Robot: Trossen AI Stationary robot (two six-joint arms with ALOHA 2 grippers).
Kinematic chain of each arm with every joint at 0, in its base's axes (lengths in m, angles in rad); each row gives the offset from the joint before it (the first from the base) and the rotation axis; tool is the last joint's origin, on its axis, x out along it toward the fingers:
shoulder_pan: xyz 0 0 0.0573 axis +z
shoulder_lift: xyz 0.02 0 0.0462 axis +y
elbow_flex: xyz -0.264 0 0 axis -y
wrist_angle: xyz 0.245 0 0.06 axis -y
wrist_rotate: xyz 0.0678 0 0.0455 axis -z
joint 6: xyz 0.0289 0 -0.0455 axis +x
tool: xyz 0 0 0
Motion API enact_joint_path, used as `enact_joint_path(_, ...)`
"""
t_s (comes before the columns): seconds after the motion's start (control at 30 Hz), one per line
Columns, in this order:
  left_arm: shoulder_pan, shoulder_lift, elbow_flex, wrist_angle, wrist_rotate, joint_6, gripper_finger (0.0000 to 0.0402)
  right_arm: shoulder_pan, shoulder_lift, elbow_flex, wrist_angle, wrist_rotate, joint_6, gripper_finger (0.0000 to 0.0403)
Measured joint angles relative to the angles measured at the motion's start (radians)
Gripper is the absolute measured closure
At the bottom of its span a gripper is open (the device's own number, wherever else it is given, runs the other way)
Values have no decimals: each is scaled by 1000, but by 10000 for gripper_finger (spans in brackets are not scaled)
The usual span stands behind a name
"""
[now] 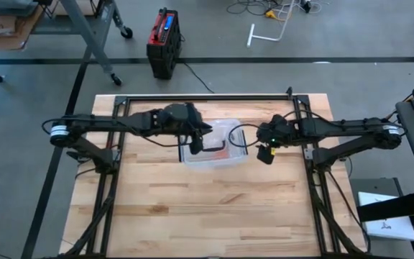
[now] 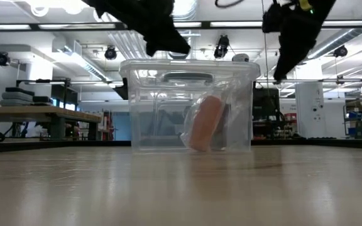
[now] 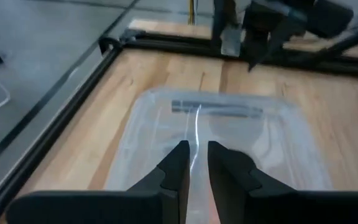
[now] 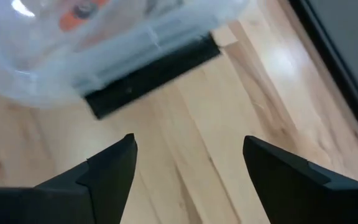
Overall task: Roll bandage
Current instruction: Close the transparent bin
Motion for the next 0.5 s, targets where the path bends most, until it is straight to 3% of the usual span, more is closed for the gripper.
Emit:
enact_joint_path(0.23,0,179,131,8,2,65,351,2,-33,-191,161,14,-24,108)
enact_joint_path(0.5,0,343,224,0,2,128,351,2,-24,-433,663,1,-174,127)
